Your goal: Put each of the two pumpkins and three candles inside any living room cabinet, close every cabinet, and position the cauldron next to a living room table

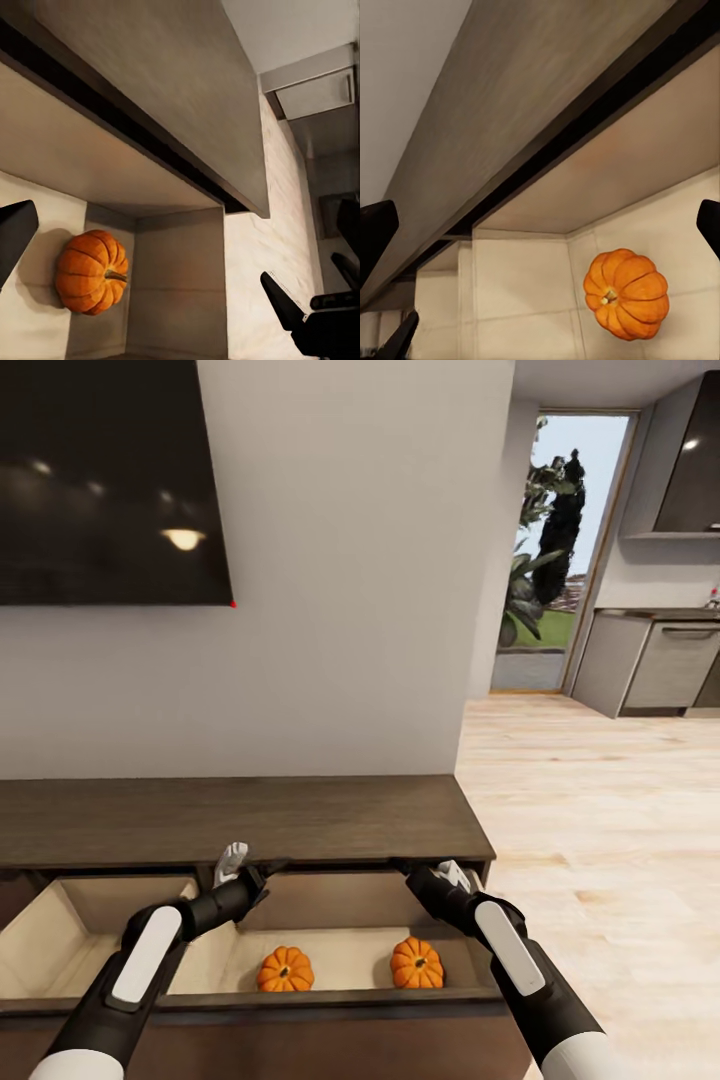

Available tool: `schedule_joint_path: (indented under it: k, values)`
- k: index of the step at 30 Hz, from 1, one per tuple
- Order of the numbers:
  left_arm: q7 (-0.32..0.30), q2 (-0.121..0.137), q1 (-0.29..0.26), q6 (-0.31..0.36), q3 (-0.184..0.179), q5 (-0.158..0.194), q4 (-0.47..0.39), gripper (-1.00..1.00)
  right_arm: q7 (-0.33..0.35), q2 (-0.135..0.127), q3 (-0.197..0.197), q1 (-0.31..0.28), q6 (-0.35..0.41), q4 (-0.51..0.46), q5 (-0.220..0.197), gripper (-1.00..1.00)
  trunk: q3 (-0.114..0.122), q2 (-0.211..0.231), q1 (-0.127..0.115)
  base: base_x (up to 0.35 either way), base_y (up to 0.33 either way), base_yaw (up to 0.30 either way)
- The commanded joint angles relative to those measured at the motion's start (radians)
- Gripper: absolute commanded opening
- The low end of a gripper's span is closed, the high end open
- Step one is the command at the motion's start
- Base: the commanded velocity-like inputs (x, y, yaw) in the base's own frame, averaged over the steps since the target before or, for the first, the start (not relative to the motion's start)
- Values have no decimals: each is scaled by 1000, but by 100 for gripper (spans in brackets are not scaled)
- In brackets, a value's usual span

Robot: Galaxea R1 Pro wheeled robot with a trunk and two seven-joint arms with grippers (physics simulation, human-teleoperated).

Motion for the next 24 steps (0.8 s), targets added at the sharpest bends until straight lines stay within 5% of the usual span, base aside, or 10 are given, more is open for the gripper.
schedule_joint_path:
  k: [1, 15, 24]
  values:
    - [-5, 0, -1, 5, 2, -4, -5, 100, -10, 0, 0, 0, 2, -2, -10, 100, 0, 0, 0, 0, 0, 95]
    - [-5, 1, 0, 6, 2, -3, -17, 100, -8, 0, 0, 0, 2, -1, -9, 100, 15, 0, 0, -105, 46, 90]
    - [-5, 1, 0, 6, 0, -4, -17, 100, -6, -1, 0, 0, 2, 2, -12, 100, 15, 0, 0, -280, -52, 2]
